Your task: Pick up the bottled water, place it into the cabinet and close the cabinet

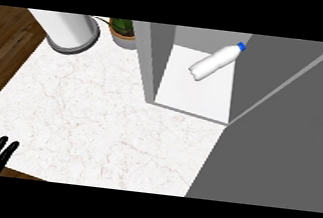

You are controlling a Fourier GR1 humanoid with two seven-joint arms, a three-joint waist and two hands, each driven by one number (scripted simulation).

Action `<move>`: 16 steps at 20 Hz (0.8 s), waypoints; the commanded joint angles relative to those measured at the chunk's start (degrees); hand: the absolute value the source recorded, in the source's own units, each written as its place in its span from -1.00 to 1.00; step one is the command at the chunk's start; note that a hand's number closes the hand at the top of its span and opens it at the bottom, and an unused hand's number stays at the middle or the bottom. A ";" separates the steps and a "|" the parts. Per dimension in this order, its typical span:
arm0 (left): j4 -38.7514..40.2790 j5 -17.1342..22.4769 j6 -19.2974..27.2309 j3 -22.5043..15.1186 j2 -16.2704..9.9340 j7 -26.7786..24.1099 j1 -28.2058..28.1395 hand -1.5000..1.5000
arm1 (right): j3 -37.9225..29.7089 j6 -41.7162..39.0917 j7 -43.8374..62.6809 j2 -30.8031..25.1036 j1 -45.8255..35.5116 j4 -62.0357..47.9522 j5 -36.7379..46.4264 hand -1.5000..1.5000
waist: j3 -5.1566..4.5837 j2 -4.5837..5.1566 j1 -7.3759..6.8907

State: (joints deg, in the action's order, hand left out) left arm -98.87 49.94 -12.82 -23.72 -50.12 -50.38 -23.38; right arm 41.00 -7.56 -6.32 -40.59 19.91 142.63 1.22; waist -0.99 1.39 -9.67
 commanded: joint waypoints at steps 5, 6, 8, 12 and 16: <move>0.55 0.96 -2.60 2.31 -2.01 -0.33 0.84 -1.00 | 5.38 -0.63 11.29 6.98 -8.62 -2.28 -3.52 1.00 | -0.12 0.85 -0.83; 1.29 0.58 -3.18 1.78 -2.18 -0.16 0.35 -1.00 | 4.60 -0.31 11.75 7.65 -9.31 -2.78 -3.94 1.00 | -0.20 1.09 -1.17; 0.71 0.80 -3.36 2.27 -2.48 -0.27 0.37 -1.00 | 3.78 0.32 12.43 9.03 -9.75 -3.92 -4.65 1.00 | -0.12 1.16 -1.63; 0.50 1.18 -3.75 3.05 -3.03 -0.23 0.15 -1.00 | 3.28 1.11 14.35 11.51 -9.57 -4.98 -7.28 1.00 | -0.03 1.25 -1.67; 0.86 1.87 -4.40 4.10 -3.61 0.10 0.77 -1.00 | 1.66 1.73 15.02 14.73 -10.43 -7.34 -11.27 1.00 | 0.10 1.98 -2.07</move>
State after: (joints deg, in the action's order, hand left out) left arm -98.31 51.09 -15.59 -20.55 -53.12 -49.69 -22.89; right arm 42.04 -10.23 3.27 -32.65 12.34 139.58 -5.89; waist -1.15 2.72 -11.51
